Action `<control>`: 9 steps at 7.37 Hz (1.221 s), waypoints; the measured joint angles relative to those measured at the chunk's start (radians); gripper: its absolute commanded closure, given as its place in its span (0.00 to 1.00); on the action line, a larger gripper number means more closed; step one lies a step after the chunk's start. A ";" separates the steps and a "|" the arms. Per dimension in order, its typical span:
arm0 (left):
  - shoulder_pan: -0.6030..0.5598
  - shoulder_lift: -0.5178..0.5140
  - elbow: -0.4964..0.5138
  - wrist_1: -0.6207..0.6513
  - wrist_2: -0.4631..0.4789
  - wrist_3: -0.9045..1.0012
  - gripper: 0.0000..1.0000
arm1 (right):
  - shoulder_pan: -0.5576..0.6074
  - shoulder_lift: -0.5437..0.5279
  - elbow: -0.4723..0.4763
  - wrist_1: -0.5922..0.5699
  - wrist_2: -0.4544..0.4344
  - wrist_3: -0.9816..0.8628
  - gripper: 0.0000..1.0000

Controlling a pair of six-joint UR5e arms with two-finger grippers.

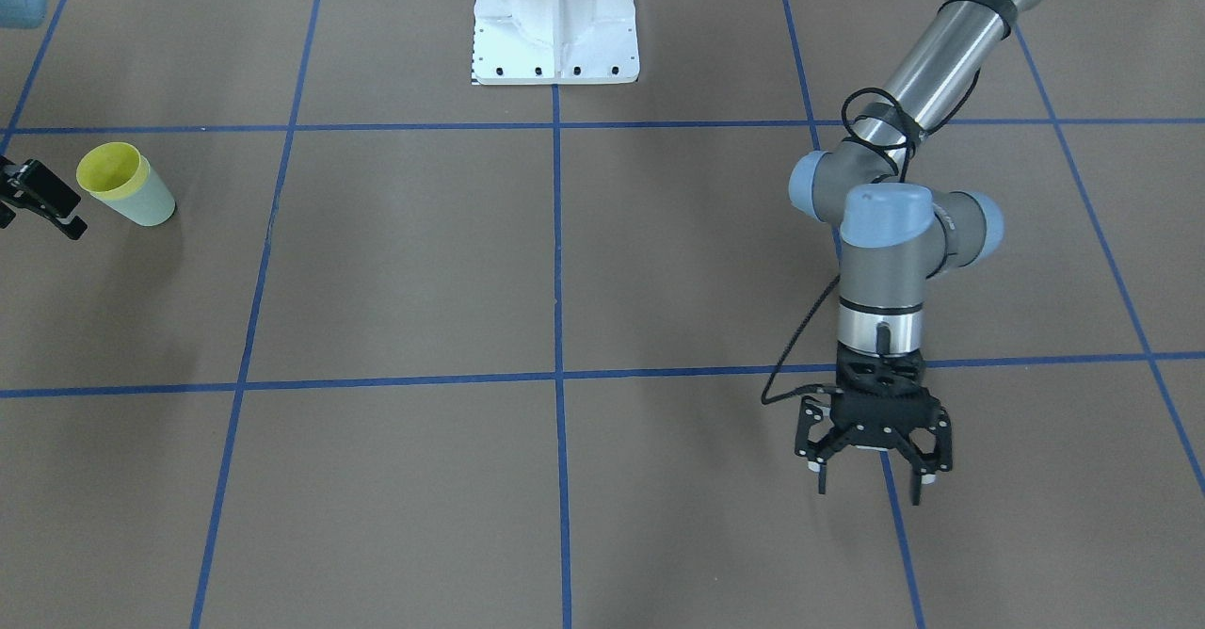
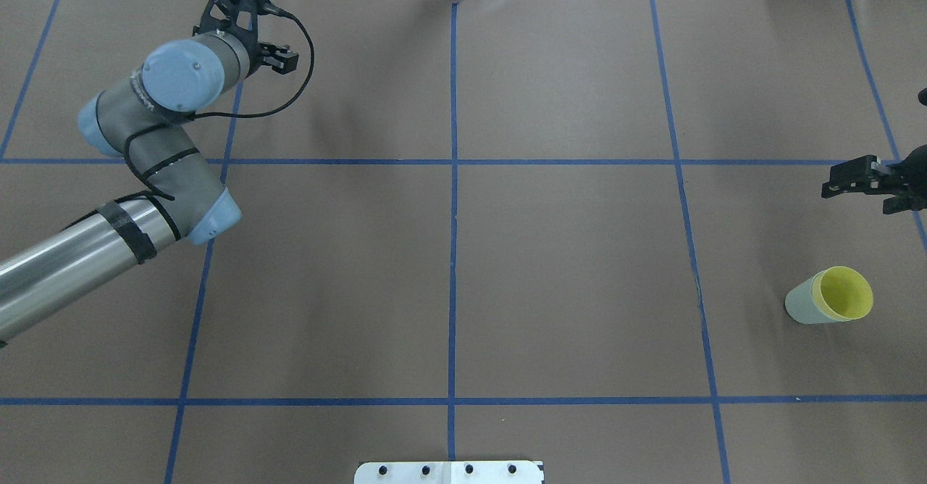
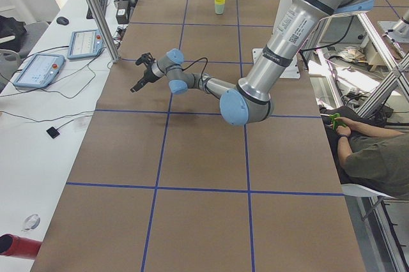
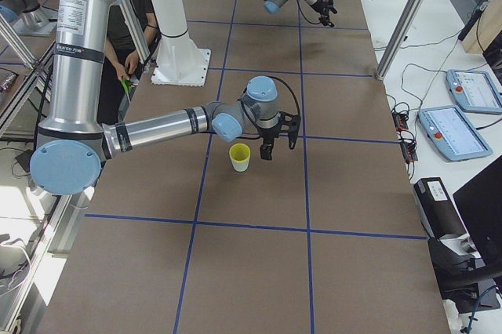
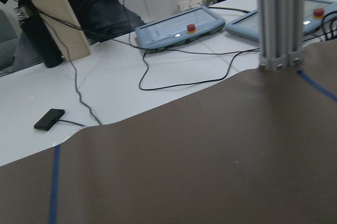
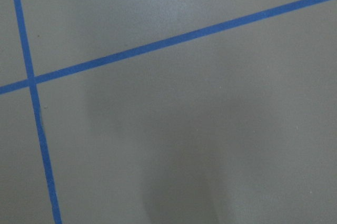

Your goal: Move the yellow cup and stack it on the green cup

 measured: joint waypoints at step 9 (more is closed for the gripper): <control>-0.573 0.178 -0.096 0.413 -1.180 0.274 0.01 | 0.352 0.102 -0.310 -0.078 0.177 -0.510 0.00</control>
